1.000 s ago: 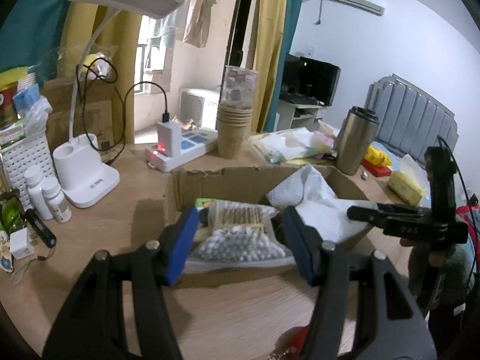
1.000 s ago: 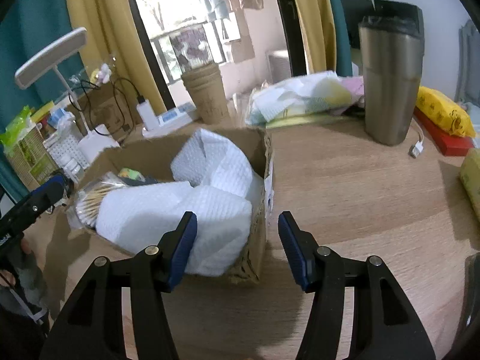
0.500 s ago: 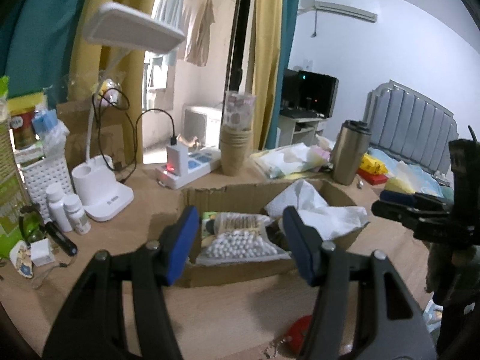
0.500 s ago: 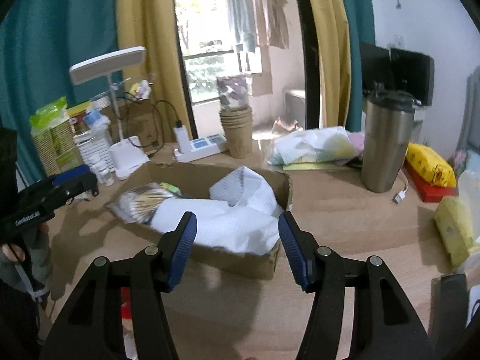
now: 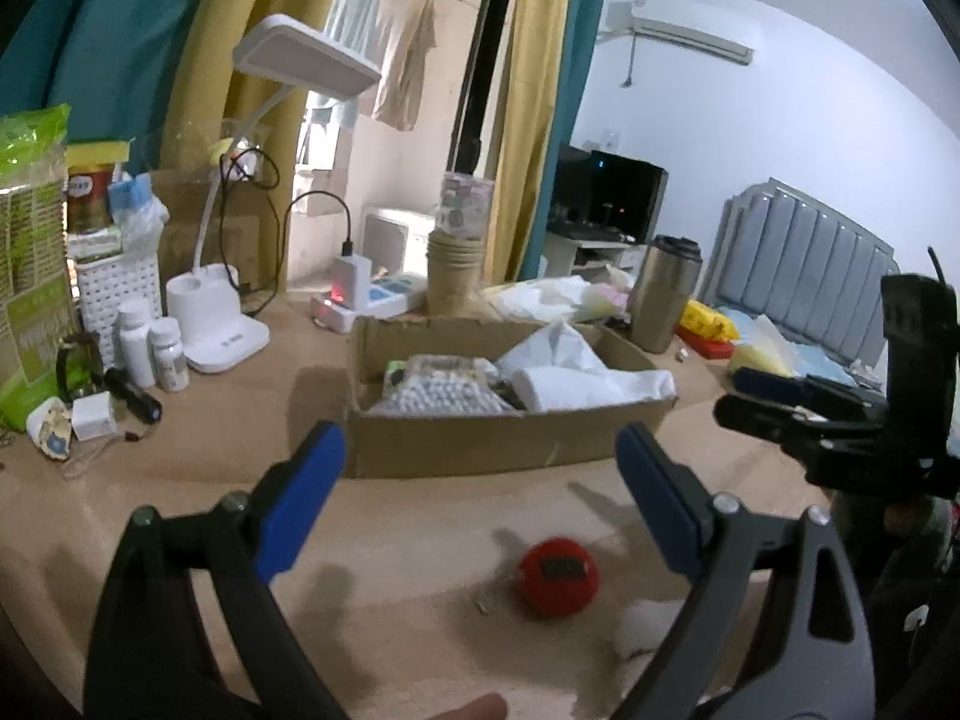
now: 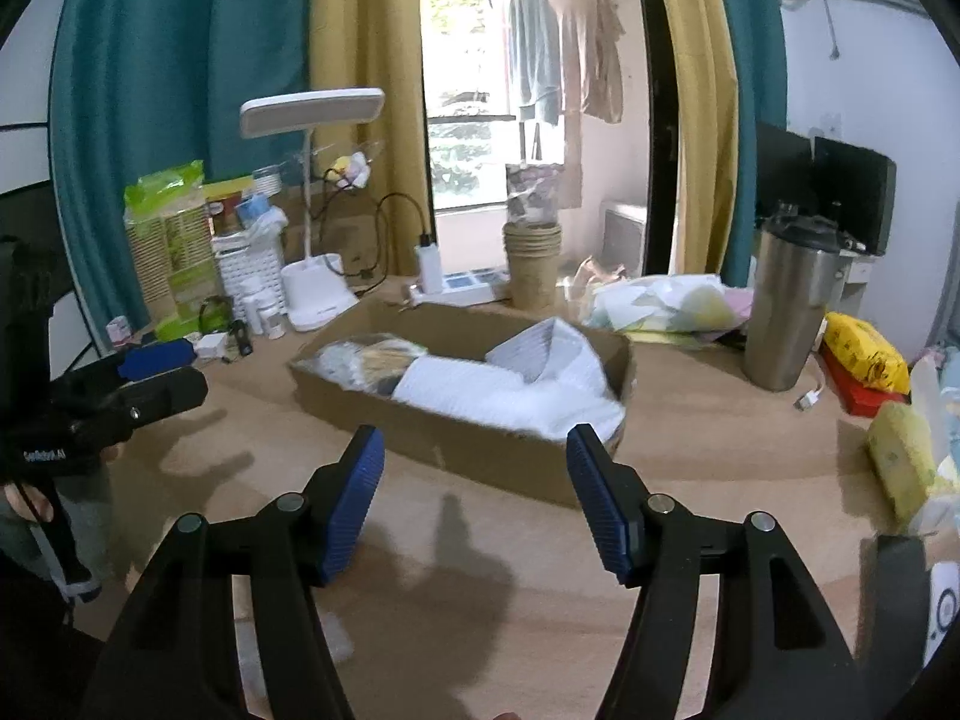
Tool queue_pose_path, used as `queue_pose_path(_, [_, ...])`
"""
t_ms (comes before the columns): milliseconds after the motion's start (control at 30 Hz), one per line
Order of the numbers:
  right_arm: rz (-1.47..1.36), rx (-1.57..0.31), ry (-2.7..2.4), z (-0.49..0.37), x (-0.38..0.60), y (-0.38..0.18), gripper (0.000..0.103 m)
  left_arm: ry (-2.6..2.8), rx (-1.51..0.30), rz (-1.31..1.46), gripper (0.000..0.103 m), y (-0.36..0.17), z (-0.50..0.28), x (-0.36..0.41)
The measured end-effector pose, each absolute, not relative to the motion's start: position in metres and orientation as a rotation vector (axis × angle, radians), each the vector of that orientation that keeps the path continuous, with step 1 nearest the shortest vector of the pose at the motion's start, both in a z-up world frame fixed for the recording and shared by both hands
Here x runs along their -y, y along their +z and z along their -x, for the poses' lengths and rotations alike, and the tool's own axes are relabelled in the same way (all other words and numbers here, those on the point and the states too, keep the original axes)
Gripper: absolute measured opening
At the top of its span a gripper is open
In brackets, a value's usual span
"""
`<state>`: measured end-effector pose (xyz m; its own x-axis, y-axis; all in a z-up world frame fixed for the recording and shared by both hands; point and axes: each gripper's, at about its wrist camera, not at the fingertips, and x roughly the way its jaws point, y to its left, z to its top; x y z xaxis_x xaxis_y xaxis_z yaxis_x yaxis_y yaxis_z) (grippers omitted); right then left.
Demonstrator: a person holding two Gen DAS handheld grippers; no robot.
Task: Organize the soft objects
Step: 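Withdraw both tools from the box toward the red ball and bubble-wrap ball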
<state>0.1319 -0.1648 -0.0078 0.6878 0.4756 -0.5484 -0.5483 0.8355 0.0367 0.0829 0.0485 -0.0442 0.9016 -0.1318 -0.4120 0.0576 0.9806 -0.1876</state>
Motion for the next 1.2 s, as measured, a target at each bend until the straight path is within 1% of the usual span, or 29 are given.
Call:
queue_pose_path(433, [0.095,-0.638,0.67,-0.102,0.149,-0.028,0.067,-0.107,-0.498,0.18,0.093,-0.063,-0.061,-0.042])
queue_pose_path(800, [0.093,-0.744,0.721,-0.088,0.134,-0.063,0.067,-0.085,-0.536,0.179,0.093,-0.076,-0.053,-0.046])
queue_pose_path(1000, [0.058,-0.812,0.762,-0.086,0.127,-0.074,0.067,-0.076,-0.559,0.181,0.093,-0.085,-0.05,-0.048])
queue_pose_path(1200, [0.089,-0.853,0.77,-0.083,0.12,-0.082,0.067,-0.074,-0.578,0.187,0.093,-0.091,-0.048,-0.048])
